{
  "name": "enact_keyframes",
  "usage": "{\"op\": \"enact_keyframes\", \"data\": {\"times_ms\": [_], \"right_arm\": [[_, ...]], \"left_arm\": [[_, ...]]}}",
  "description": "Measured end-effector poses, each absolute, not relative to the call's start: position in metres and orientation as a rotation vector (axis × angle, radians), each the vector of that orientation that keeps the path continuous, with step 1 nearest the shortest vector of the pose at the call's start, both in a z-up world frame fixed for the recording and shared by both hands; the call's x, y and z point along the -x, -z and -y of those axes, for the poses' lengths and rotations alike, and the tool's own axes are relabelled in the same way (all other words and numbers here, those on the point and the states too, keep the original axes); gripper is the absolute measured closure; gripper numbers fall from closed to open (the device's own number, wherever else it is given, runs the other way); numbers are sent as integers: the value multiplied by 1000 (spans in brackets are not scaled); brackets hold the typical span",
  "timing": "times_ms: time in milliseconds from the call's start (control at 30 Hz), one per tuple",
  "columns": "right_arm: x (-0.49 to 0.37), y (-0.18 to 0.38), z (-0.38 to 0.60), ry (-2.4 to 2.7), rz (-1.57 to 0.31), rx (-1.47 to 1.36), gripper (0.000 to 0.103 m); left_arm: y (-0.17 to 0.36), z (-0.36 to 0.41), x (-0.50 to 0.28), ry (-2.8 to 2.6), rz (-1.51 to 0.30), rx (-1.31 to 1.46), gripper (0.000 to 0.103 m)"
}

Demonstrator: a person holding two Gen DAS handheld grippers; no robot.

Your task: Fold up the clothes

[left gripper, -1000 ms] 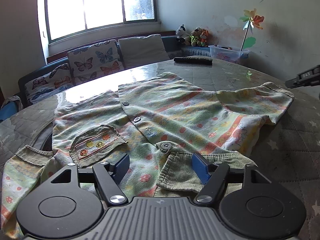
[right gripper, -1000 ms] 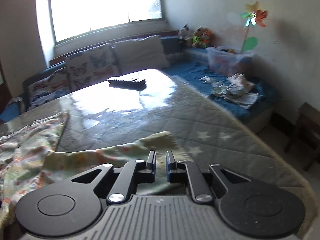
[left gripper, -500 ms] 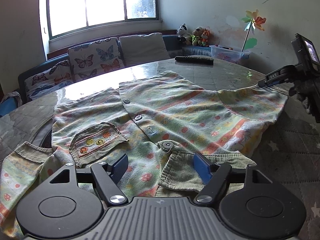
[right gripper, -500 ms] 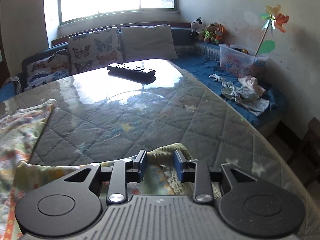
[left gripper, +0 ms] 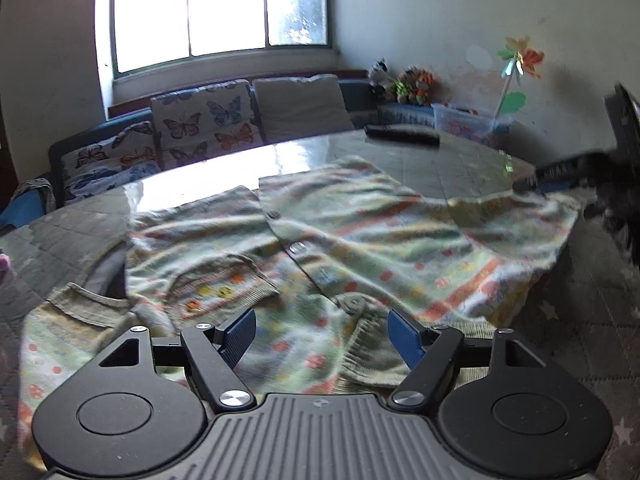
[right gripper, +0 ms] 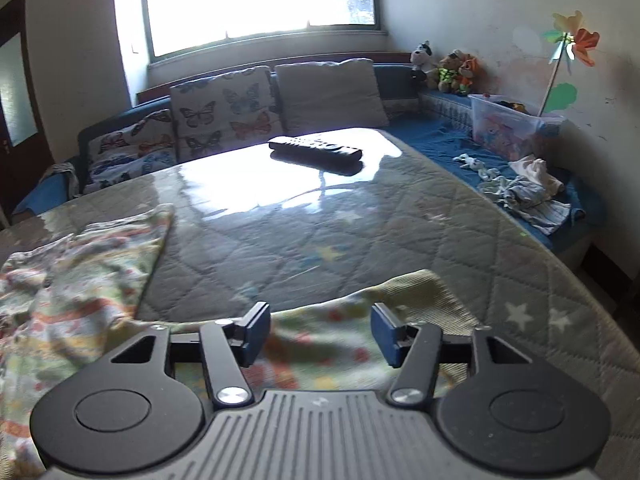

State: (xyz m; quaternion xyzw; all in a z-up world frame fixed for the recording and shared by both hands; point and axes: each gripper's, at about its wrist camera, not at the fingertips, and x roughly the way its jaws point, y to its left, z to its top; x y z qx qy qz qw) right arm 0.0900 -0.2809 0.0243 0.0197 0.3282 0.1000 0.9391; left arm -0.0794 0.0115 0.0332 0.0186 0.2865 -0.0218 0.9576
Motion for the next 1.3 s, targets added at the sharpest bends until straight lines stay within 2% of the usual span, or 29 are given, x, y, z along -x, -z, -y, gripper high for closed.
{"op": "enact_keyframes", "data": {"times_ms": [133, 167, 200, 333, 367, 533, 567, 1133, 1200, 1267, 1300], "right_arm": [[-84, -19, 268, -233, -679, -22, 36], [-83, -17, 267, -235, -682, -24, 34], [-83, -15, 266, -237, -685, -29, 27], [-81, -11, 264, -243, -679, -20, 21], [-81, -11, 263, -248, -677, -19, 15], [-83, -7, 257, -264, -680, 6, 2], [-83, -6, 255, -267, -685, 12, 0], [-84, -3, 249, -257, -691, 48, 0], [-84, -3, 249, -256, -691, 49, 0], [-84, -3, 249, -256, -691, 50, 0], [-84, -3, 248, -256, -690, 50, 0]], "left_arm": [[-48, -46, 86, -66, -540, -9, 29], [-49, -56, 86, -98, -543, -3, 29], [-49, -67, 85, -131, -552, 1, 29], [-48, -102, 77, -227, -588, 20, 46], [-47, -108, 73, -237, -596, 21, 50], [-37, -124, 56, -264, -640, 15, 66], [-35, -126, 53, -266, -646, 16, 67], [-16, -131, 41, -201, -709, -21, 68], [-16, -133, 41, -200, -702, -16, 79], [-18, -135, 44, -200, -690, 0, 95], [-19, -136, 46, -212, -681, 9, 95]]}}
